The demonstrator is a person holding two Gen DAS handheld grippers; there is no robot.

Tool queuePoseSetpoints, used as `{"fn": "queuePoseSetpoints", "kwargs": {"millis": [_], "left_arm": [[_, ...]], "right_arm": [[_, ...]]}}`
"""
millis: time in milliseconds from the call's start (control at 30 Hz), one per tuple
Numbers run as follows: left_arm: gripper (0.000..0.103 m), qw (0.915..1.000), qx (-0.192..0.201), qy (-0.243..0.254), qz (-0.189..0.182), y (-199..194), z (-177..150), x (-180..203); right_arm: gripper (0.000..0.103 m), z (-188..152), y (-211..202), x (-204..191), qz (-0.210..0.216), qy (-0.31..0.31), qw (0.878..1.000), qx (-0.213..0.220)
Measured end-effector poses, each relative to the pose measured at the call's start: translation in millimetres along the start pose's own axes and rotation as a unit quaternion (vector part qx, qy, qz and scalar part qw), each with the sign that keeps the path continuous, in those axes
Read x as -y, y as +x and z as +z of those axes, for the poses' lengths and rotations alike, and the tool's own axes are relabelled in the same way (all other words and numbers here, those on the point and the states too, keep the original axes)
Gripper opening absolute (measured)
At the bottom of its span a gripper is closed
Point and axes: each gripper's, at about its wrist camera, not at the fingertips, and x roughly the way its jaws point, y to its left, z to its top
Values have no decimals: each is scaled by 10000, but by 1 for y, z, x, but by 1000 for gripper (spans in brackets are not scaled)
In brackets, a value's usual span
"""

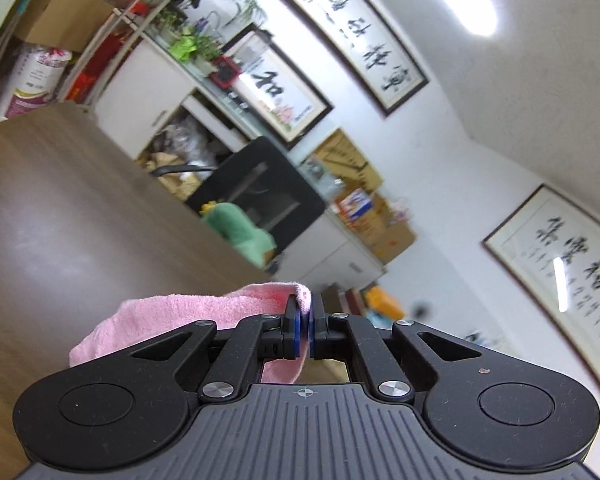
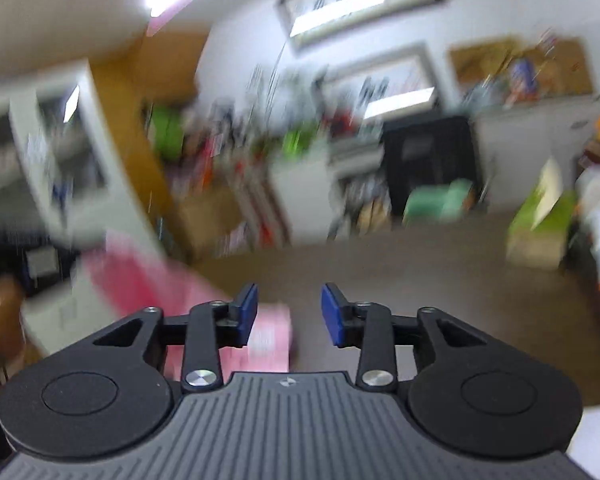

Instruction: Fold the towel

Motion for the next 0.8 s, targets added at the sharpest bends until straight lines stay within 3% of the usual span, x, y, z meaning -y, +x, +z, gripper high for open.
{"fn": "queuePoseSetpoints", "kwargs": {"millis": [167,333,400,633,800], "left_arm": [[3,9992,268,-188,212,-13,22,-23],[3,9970,580,-310,418,-33,44,-49],[3,9957,646,-429,502,-39,51,-64],[3,9916,666,-772,802,-35,62,-110],[3,9865,740,-1002,1059,-30,75,-139]], "right_arm": [[43,-42,72,-23,366,-220,9953,-864],[43,-80,141,-48,705,-429,9824,-1678],[43,-79,153,-68,681,-454,9812,-1748],[43,-80,203,-64,412,110,9816,-1864],[45,-82,215,-57,384,331,9806,-1895]]}}
